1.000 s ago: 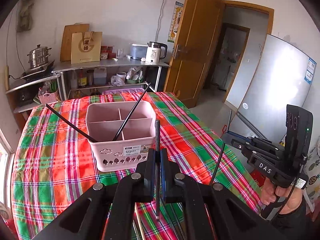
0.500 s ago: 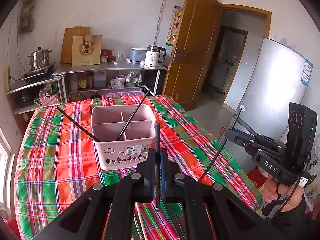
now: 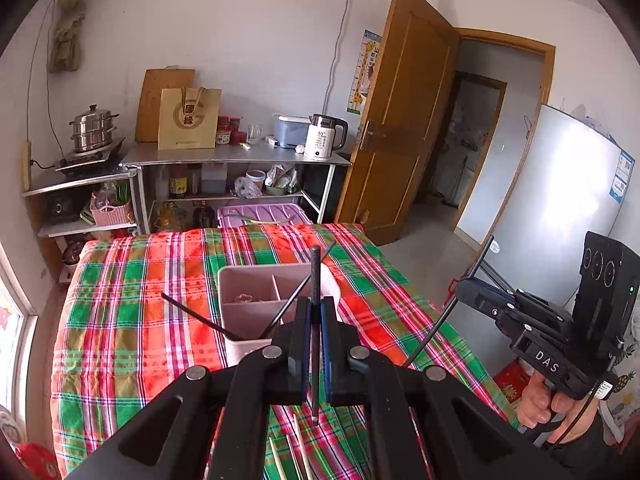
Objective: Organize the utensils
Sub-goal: 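Lift the chopsticks with both tools and carry them above the pink basket, then lower both tools into the basket and open them to release the chopsticks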
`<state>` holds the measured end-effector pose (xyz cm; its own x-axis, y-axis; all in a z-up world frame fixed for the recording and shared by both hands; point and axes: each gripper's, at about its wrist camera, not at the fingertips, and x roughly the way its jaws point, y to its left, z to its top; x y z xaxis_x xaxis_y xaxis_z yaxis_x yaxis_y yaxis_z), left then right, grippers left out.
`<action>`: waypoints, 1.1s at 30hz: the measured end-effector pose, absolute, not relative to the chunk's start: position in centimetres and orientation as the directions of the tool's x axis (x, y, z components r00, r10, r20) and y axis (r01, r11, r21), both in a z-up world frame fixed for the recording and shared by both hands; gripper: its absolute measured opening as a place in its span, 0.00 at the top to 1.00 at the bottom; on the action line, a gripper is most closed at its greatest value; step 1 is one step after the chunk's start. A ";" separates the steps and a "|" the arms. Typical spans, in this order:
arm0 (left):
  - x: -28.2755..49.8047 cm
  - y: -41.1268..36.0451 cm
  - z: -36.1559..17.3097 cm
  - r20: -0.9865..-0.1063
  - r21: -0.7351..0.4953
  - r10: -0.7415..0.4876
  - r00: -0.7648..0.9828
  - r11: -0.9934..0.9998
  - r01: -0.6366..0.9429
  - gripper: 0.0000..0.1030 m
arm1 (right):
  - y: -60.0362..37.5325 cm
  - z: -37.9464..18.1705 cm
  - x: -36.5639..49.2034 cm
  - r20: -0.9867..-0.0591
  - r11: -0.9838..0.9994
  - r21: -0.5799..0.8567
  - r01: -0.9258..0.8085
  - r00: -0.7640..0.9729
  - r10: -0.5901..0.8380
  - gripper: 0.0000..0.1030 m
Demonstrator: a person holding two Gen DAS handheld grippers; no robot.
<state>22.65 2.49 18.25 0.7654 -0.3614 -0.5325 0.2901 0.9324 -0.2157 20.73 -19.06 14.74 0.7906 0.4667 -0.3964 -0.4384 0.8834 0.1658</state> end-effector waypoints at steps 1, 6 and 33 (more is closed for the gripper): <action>22.9 2.9 19.0 -0.522 -0.219 -0.358 0.774 0.933 0.285 0.96 | -18.9 15.2 21.1 -0.387 0.881 0.170 -0.442 0.792 0.472 0.95; 24.5 4.5 22.2 -0.475 -0.216 -0.334 0.814 0.941 0.260 0.96 | -17.7 17.4 22.5 -0.335 0.866 0.188 -0.463 0.799 0.499 0.95; 33.9 7.6 18.2 -0.499 -0.235 -0.292 0.816 0.952 0.196 0.96 | -12.4 15.3 30.4 -0.320 0.852 0.232 -0.469 0.791 0.522 0.95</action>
